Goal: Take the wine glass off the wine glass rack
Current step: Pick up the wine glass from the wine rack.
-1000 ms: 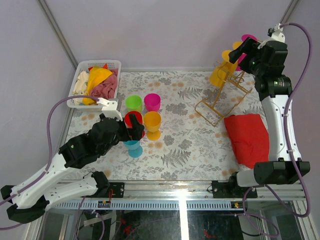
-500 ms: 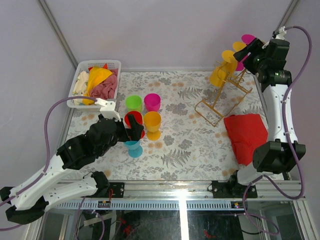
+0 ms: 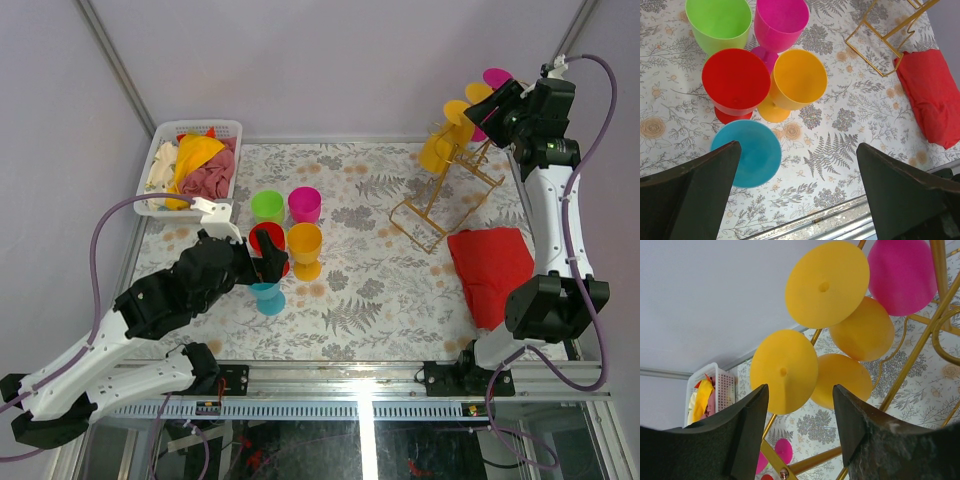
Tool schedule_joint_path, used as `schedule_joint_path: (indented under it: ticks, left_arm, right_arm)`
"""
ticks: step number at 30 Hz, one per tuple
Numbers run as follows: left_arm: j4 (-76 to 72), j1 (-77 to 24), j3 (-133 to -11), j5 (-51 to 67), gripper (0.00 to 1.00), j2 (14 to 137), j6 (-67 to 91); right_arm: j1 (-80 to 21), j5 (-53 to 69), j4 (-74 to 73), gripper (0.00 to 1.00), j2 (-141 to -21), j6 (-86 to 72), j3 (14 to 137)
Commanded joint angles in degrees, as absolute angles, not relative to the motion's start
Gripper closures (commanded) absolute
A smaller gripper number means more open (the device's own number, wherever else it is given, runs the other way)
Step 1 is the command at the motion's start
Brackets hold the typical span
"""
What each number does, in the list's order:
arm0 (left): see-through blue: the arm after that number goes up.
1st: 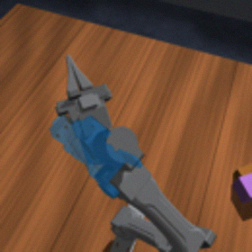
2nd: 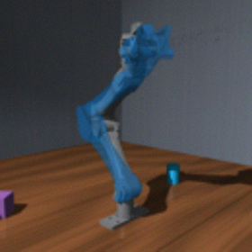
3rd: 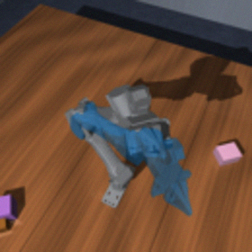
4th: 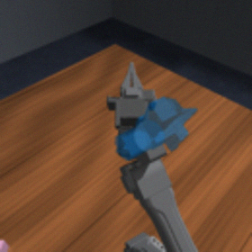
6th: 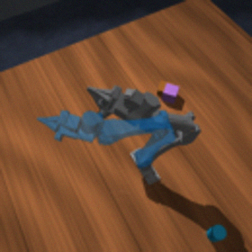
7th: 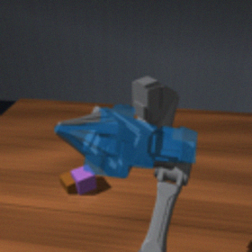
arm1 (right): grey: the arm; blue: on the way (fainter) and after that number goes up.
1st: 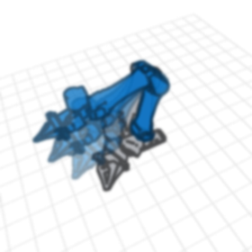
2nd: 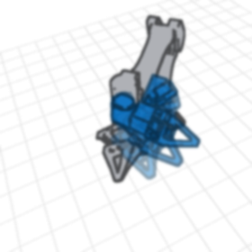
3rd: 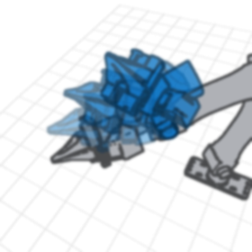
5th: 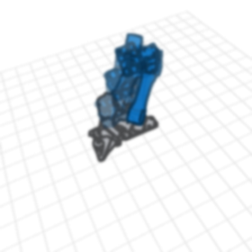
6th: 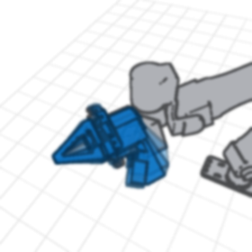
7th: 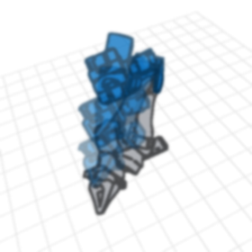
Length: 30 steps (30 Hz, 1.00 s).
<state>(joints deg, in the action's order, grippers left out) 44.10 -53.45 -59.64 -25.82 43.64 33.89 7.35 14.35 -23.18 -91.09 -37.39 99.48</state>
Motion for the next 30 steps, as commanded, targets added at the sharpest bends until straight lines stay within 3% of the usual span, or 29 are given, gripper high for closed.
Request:
schedule_joint_path:
  ticks: [1,20,30]
  left_arm:
    - [40.69,-53.06,-59.50,-25.56,0.00,43.38,34.63]
    - [40.81,-52.98,-60.34,-25.40,0.00,43.18,34.61]
    - [40.95,-53.05,-60.31,-25.50,0.00,42.90,34.89]
  right_arm:
    - [7.73,15.54,-19.96,0.42,-90.73,-37.68,101.56]
    - [7.73,17.63,-19.51,0.52,-93.24,-40.76,102.37]
    - [7.73,18.31,-18.47,0.63,-93.08,-42.72,101.75]
